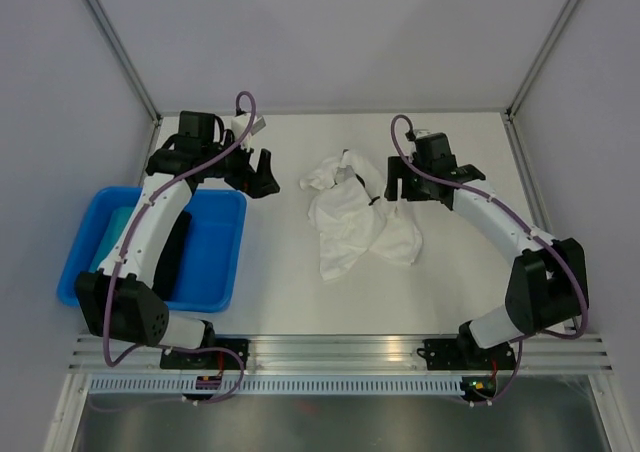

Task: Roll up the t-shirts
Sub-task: Move the tshirt to the center of the board, then flatten the tshirt

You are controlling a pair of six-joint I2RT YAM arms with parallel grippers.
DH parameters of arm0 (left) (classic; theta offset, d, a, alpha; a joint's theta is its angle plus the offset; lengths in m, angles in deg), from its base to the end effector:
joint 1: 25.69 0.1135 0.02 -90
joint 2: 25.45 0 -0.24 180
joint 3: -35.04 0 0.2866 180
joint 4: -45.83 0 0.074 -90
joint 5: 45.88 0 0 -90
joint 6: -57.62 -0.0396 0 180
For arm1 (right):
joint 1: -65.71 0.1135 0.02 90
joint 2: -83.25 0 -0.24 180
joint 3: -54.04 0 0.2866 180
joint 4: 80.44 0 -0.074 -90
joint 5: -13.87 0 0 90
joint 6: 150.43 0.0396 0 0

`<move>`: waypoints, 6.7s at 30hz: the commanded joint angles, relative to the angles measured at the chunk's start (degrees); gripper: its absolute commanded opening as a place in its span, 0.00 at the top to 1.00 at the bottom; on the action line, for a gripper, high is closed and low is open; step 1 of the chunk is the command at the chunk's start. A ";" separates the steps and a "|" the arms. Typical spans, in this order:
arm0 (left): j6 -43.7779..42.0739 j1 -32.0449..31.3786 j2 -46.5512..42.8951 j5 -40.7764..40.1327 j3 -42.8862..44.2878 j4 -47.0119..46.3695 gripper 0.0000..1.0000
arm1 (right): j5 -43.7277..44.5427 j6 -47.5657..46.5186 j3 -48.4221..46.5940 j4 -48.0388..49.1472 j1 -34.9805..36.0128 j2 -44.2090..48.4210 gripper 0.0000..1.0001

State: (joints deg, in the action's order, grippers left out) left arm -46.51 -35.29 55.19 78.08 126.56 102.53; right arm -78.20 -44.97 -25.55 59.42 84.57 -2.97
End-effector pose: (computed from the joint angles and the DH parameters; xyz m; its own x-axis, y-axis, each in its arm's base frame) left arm 0.3285 -0.0780 0.3278 -0.5582 0.2998 -0.7736 0.6790 0.7009 -0.2184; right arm 0.3465 0.1199 0.2371 -0.7569 0.0230 -0.6531 -0.1501 0.9666 0.2079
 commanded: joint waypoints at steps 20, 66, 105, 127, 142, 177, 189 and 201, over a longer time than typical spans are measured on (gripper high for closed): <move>-0.46 -0.68 -6.02 -0.91 -3.41 -0.41 0.02 | -5.23 13.19 2.64 12.58 9.89 -18.11 0.65; -0.73 -5.15 -4.71 -8.98 2.48 0.38 0.23 | 17.18 -6.33 -8.34 -18.71 -15.69 -1.31 0.02; -7.05 -27.66 24.92 -33.69 7.92 -12.54 0.98 | 13.32 -4.13 -25.57 -5.61 -9.27 -39.47 0.42; -5.38 -19.49 15.43 -37.03 31.66 -2.43 0.98 | -9.43 -5.35 -45.51 -5.52 -6.99 -7.57 1.00; -5.03 -16.50 9.36 -39.14 27.44 -2.52 0.98 | -48.68 9.93 -32.89 26.04 -5.49 5.53 1.00; -1.34 -16.76 -0.57 -26.22 -4.47 2.75 0.38 | 0.03 5.88 -10.97 -5.44 15.34 -19.95 0.32; -1.78 -17.37 1.53 -20.00 -5.17 3.28 0.34 | 14.38 9.06 -9.49 -2.63 14.81 -20.13 0.36; -4.76 -28.01 12.69 -24.45 -12.46 -4.71 0.21 | 11.91 10.11 -7.38 2.48 9.81 -22.51 0.47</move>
State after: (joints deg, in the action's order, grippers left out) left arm -49.86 -62.53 65.88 55.17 116.03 102.18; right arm -66.22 -36.09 -34.38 58.94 96.11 -24.98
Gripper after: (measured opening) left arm 0.785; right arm 0.535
